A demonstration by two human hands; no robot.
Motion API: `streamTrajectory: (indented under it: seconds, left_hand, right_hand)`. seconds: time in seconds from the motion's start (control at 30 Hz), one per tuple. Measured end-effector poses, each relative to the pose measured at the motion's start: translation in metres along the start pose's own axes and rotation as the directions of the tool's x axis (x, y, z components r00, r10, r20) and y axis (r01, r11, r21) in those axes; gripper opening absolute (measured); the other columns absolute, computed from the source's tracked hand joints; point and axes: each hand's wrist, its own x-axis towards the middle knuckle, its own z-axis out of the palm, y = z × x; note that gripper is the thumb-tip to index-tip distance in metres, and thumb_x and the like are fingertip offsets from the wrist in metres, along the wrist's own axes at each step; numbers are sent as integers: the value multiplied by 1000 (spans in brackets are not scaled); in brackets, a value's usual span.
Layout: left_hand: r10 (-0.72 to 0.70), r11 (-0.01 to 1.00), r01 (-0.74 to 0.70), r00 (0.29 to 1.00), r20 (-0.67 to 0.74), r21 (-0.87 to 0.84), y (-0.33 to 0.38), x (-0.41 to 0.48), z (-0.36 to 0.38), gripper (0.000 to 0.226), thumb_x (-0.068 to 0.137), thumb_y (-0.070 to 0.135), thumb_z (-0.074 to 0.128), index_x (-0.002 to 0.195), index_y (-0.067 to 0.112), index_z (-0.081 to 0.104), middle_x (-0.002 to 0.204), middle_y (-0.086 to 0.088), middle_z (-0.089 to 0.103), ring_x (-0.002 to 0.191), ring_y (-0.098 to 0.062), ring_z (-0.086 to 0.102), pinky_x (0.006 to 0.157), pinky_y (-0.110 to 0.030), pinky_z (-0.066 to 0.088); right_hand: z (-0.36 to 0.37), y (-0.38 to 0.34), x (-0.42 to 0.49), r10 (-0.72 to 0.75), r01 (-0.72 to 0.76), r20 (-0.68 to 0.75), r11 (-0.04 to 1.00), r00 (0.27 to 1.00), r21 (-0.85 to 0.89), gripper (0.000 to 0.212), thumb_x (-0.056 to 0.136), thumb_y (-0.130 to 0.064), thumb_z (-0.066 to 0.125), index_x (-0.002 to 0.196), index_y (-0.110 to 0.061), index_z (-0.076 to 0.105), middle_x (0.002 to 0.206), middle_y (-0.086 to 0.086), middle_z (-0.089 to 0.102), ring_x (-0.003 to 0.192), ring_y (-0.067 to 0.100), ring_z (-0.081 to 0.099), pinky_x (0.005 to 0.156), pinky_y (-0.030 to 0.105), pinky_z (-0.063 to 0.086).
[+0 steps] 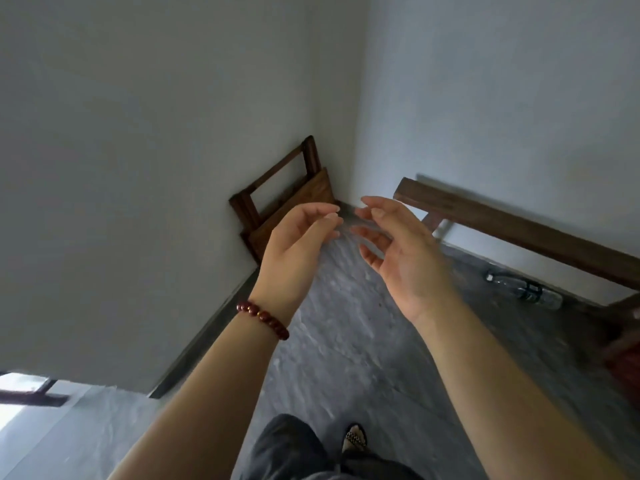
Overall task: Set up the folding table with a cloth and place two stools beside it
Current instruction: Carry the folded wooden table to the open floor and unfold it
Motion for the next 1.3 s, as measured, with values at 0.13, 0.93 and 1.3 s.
streamTrajectory:
  seconds: [0.13,0.93,1.3]
  left_hand:
    - [23,998,-21,999,-40,66,-3,45,-7,13,92,21,53,100,21,64,104,2,66,95,-8,62,70,-4,45]
    - [-41,999,40,998,-45,-8,13,403,-87,10,92,16,54,96,22,62,95,6,67,78,4,61,62,-4,44]
    - [-33,999,40,928,-371,12,4,512,-113,11,92,17,53,92,24,61,106,-4,66,90,-9,62,71,-15,43]
  right_hand:
    - [3,4,51,39,-40,10,999,999,21,21,92,-24,56,85,-35,72,96,-9,69,95,12,65,79,29,45]
    - [104,11,398,54,-54,8,998,999,-41,27,91,-13,55,83,-33,72,89,-7,69,80,8,64,74,25,42]
    - [113,20,545,144,-95,237,974,961,-208,25,79,-16,66,86,-40,72,87,-16,69,82,-1,64,65,15,47]
